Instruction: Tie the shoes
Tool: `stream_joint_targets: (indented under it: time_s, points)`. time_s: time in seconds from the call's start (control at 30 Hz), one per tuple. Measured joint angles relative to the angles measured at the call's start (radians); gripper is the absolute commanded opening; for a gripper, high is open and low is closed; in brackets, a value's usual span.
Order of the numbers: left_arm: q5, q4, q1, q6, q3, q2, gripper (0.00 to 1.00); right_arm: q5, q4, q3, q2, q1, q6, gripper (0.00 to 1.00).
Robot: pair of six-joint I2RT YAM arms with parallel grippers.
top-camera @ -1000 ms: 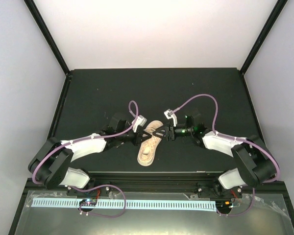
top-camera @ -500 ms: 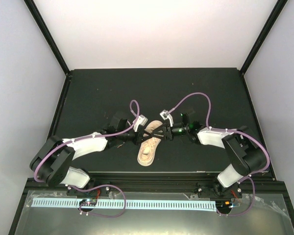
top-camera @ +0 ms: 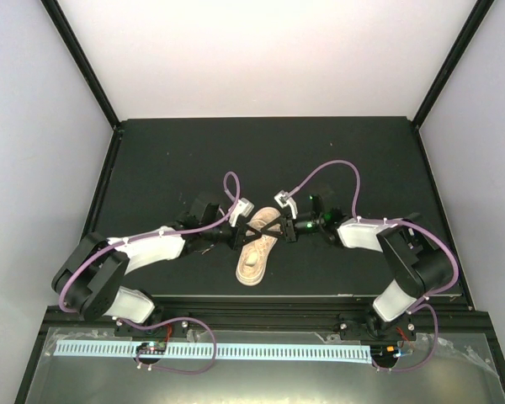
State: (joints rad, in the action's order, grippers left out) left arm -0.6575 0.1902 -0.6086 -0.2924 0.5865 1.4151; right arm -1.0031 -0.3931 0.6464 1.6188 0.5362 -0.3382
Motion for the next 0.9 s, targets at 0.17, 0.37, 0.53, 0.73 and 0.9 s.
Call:
stream_joint_targets:
  time_s: [0.17, 0.37, 0.53, 0.73, 0.9]
  points:
    - [0.0, -0.01, 0.0, 0.0, 0.0, 0.0, 0.11, 0.005, -0.026, -0.015, 0.002, -0.001, -0.019, 0.02]
    - [0.08, -0.051, 0.006, -0.02, -0.005, -0.009, 0.73, -0.003, -0.05, -0.032, -0.005, 0.0, -0.035, 0.02]
    - [0.137, -0.055, -0.002, -0.097, -0.106, -0.157, 0.9, 0.007, -0.056, -0.035, -0.012, 0.007, -0.039, 0.02]
    - [0.15, -0.043, -0.003, -0.217, -0.277, -0.325, 0.98, 0.014, -0.056, -0.037, -0.017, 0.008, -0.043, 0.02]
    - [0.127, 0.002, -0.006, -0.308, -0.357, -0.351, 0.99, 0.019, -0.056, -0.037, -0.021, 0.008, -0.047, 0.02]
